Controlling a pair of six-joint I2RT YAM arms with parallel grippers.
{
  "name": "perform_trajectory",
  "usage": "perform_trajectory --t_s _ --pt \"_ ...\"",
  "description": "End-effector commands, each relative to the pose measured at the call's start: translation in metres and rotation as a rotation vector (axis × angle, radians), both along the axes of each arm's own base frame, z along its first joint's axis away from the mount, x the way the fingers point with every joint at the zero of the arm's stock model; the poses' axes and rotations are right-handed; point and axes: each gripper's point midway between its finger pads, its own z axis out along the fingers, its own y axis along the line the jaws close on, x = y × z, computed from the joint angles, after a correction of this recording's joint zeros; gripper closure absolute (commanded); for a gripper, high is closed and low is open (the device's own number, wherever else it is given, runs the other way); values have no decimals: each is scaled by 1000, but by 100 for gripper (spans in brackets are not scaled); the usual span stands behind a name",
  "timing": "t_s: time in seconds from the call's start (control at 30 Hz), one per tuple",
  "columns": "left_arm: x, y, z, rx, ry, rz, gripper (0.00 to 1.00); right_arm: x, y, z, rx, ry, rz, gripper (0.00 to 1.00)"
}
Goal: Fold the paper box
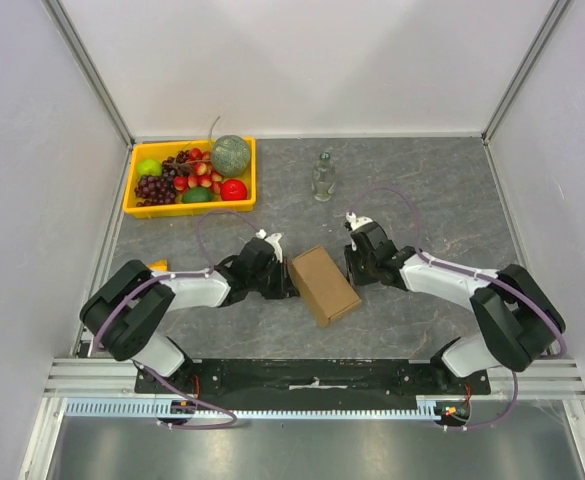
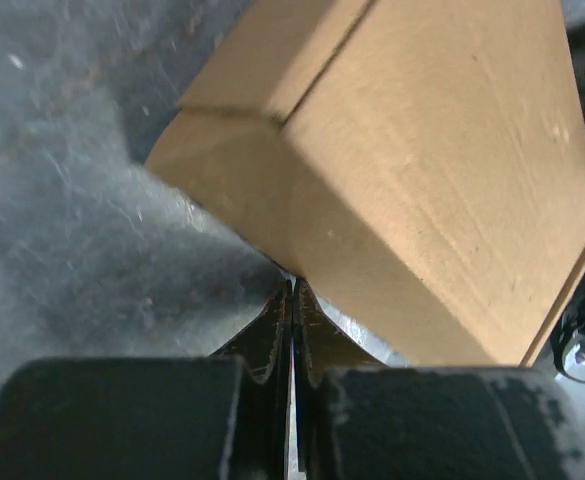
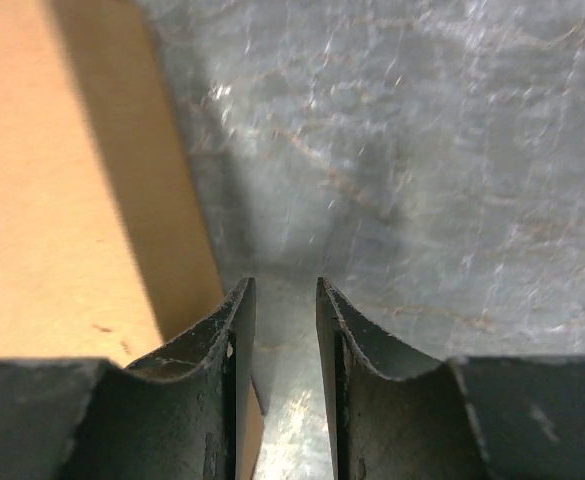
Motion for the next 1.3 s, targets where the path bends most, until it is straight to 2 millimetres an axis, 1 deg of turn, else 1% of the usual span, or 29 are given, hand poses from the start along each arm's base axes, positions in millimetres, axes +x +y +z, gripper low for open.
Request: perform_trajectory --t_s 0.0,0.07,0.13,0.2,0.23,0.3,0.37,0.4,0.43,0.47,0.53,0.57,0.63,0.7,0.8,0.93,1.03,1.17,1.2,1.27 --pt "37 5 5 52 -82 41 98 -25 9 7 86 40 1 63" --pt "48 14 5 69 -83 71 98 -34 8 7 93 50 -5 63" --pt "51 19 5 84 -76 78 98 -39 3 7 90 57 -18 63" --pt "47 23 7 93 -75 75 98 -40 -7 9 67 43 -62 62" --pt "42 25 7 90 -68 69 98 -41 -12 10 54 35 -82 61" --pt "28 28 11 82 -62 54 98 -44 -18 12 46 32 -113 61" --pt "5 27 13 84 -56 18 95 -49 -22 12 46 43 -132 66" --pt "-4 22 17 82 -63 -2 93 -52 -24 11 45 51 -137 68" --pt "-19 20 16 92 -43 -24 93 -53 -25 11 46 53 -142 70" --pt "-30 14 19 84 -37 -42 93 -57 -27 9 41 62 -144 73" --pt "-47 5 19 76 -24 -63 94 -61 -28 5 39 73 -145 79" --pt "-53 4 17 78 -12 -60 96 -62 -28 3 37 81 -143 82" --pt "-58 1 10 78 3 -53 98 -65 -26 0 40 89 -126 89" --pt "-59 -5 3 72 19 -57 98 -66 -20 -2 52 96 -104 93" --pt "-65 -15 -3 90 34 -83 98 -68 -10 -1 68 105 -68 94" --pt "-69 -24 -10 110 54 -99 98 -70 -3 1 79 105 -38 94" --pt "-72 -30 -11 103 63 -113 98 -73 2 2 91 113 -18 95" --pt "-77 -32 -11 92 72 -120 98 -76 6 3 108 123 -18 96" --pt "-78 -33 -11 90 73 -122 98 -80 10 4 128 141 -4 96" --pt "-80 -35 -11 77 77 -123 98 -82 14 5 144 146 3 96"
